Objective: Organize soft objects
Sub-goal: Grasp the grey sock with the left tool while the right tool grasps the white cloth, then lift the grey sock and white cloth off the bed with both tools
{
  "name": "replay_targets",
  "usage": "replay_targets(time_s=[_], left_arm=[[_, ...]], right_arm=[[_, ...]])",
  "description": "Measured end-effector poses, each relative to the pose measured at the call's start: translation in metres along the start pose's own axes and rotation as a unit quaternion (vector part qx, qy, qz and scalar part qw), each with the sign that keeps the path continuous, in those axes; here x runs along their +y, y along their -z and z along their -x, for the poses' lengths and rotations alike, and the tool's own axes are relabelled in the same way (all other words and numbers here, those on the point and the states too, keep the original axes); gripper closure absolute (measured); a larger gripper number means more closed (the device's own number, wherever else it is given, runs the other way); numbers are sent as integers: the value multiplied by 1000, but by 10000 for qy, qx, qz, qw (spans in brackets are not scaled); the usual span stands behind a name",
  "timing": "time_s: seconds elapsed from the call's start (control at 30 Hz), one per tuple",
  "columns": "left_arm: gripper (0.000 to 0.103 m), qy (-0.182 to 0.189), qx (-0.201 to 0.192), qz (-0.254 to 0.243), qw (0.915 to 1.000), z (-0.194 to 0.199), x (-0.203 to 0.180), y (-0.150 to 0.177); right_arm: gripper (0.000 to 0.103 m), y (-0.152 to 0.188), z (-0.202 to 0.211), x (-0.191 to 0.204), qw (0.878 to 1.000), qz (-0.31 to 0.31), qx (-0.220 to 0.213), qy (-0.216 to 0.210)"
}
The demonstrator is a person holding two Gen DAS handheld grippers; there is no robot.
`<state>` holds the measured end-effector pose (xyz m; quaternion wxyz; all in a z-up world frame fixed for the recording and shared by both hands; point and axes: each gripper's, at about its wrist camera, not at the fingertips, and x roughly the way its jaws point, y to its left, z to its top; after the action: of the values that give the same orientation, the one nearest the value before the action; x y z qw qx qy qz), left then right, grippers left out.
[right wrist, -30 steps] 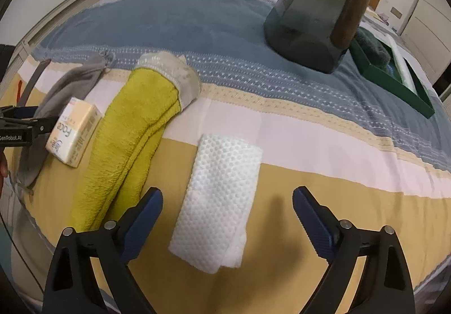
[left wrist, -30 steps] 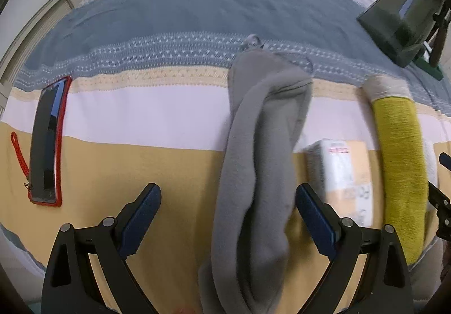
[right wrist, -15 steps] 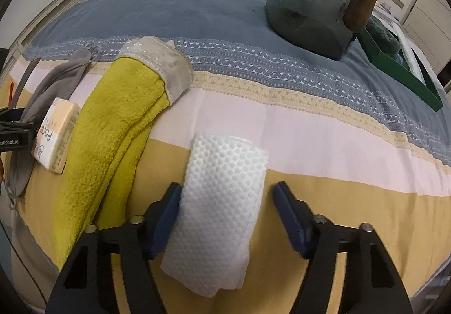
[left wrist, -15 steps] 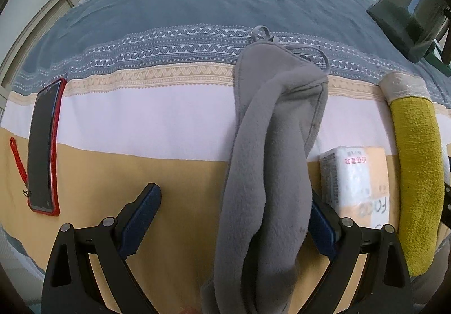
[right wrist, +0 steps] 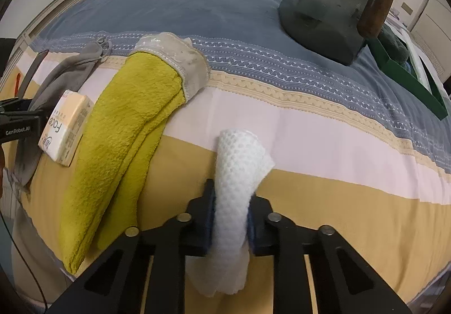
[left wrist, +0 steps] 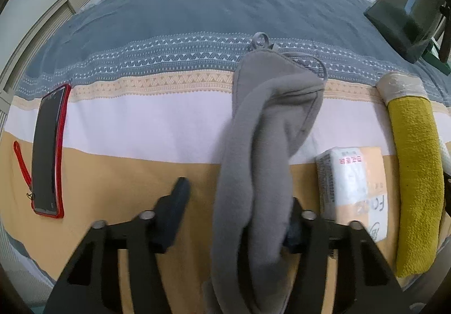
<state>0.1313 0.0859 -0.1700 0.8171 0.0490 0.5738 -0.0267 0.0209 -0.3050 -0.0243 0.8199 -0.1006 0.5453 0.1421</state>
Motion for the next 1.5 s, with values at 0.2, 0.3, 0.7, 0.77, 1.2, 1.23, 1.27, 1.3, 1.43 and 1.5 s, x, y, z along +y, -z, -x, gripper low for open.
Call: replay_targets(time_s=[0.2, 0.3, 0.7, 0.77, 1.2, 1.23, 1.27, 1.3, 1.43, 1.5], left_arm=[[72, -47, -67, -84, 9999, 2, -5, 2], [80, -61, -93, -92, 9999, 4, -6, 2], [86, 108, -136, 97, 9998, 12, 4, 5], [86, 133, -151, 146, 9997, 14, 1, 4], [86, 155, -336, 312, 9988, 38, 13, 5], [86, 151, -355, 314, 9988, 40, 13, 5], [86, 155, -372, 317, 9987, 42, 13, 4], [86, 162, -390, 314, 9986, 44, 14, 5], [86, 180, -501, 302, 9981, 56, 12, 6], [86, 211, -560, 305, 9977, 64, 9, 5]], right_arm=[[91, 6, 4, -4, 10000, 51, -29, 56], [91, 8, 5, -6, 10000, 62, -33, 59], [92, 10, 14, -15, 10000, -18, -70, 4], [92, 10, 17, -15, 10000, -31, -81, 0], [92, 19, 46, -32, 9994, -181, -283, 44], [92, 20, 48, -35, 9993, -191, -304, 45], [92, 21, 50, -36, 9993, -200, -322, 52], [92, 22, 53, -36, 9992, -210, -335, 58], [92, 25, 63, -42, 9988, -267, -412, 67], [92, 26, 67, -45, 9985, -289, -452, 75]])
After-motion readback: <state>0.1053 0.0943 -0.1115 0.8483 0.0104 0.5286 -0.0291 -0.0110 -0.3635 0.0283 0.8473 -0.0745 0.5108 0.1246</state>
